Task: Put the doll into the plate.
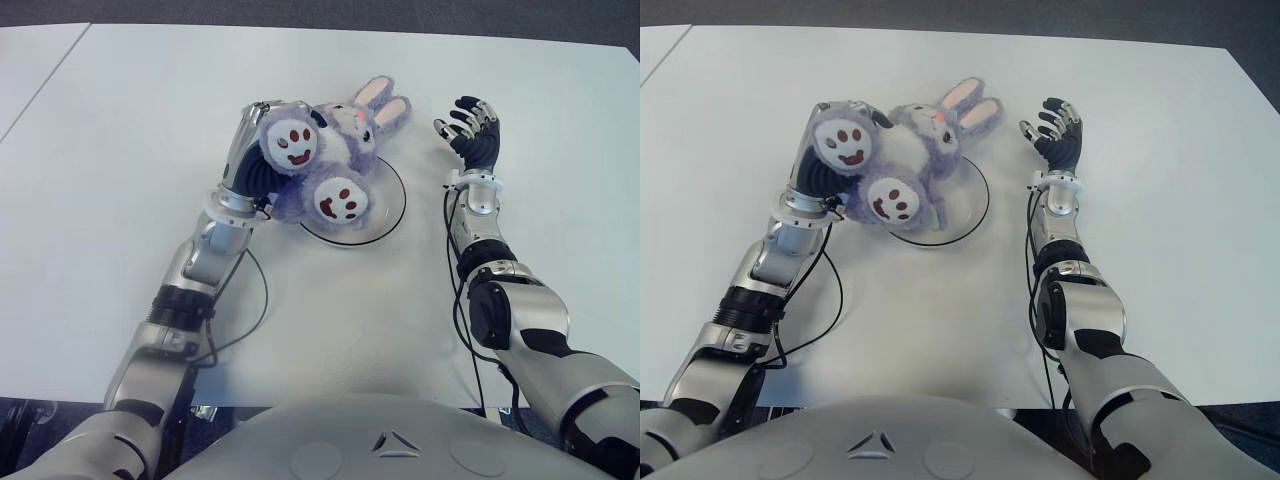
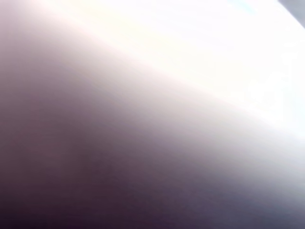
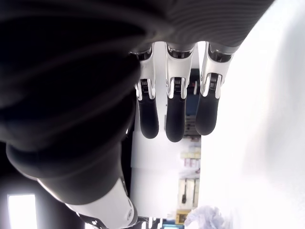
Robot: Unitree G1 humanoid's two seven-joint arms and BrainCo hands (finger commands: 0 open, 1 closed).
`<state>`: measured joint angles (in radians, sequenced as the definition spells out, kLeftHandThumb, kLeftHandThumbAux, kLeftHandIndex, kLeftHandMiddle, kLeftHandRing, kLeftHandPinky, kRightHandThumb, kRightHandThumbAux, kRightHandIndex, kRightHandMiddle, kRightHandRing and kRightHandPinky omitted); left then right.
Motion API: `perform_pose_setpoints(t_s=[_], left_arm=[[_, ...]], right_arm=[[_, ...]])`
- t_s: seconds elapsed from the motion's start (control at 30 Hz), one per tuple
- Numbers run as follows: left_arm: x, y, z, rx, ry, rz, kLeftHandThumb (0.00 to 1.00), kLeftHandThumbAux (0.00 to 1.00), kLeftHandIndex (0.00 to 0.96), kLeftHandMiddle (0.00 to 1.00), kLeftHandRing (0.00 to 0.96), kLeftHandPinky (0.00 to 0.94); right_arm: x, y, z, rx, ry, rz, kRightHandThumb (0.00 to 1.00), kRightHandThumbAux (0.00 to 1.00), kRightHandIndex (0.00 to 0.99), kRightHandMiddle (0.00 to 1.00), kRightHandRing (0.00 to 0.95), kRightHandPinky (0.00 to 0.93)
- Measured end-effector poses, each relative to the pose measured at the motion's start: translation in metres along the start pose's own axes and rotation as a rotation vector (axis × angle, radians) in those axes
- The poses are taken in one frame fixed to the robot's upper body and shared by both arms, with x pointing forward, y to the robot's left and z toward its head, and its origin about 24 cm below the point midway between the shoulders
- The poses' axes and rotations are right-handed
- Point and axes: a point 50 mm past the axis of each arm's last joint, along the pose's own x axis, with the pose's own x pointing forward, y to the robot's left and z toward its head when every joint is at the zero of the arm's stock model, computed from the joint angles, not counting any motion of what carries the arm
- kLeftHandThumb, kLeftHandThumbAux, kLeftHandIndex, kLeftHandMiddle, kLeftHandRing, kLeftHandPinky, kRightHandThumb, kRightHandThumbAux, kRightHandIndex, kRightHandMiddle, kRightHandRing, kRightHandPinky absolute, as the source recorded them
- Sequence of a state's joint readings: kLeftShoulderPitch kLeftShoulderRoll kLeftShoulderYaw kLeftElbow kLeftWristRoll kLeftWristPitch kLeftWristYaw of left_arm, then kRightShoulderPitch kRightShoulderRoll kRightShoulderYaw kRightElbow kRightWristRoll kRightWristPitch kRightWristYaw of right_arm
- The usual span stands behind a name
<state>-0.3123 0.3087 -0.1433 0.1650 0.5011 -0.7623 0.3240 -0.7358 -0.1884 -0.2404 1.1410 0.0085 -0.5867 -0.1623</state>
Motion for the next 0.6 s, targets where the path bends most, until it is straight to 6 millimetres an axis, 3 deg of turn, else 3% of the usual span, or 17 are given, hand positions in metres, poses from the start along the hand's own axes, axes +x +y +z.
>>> perform_pose_setpoints(t_s=[0.6], left_arm=[[-0.003,-0.021,-0.004,-0.070,0.027,-0.044,0.727,0.700,0.443,0.891,0.889,0.895]], right_arm=[[0.000,0.000,0.000,0.000,0.000,0.000,0.216,0.955,0.261,0.267,0.274,0.302]])
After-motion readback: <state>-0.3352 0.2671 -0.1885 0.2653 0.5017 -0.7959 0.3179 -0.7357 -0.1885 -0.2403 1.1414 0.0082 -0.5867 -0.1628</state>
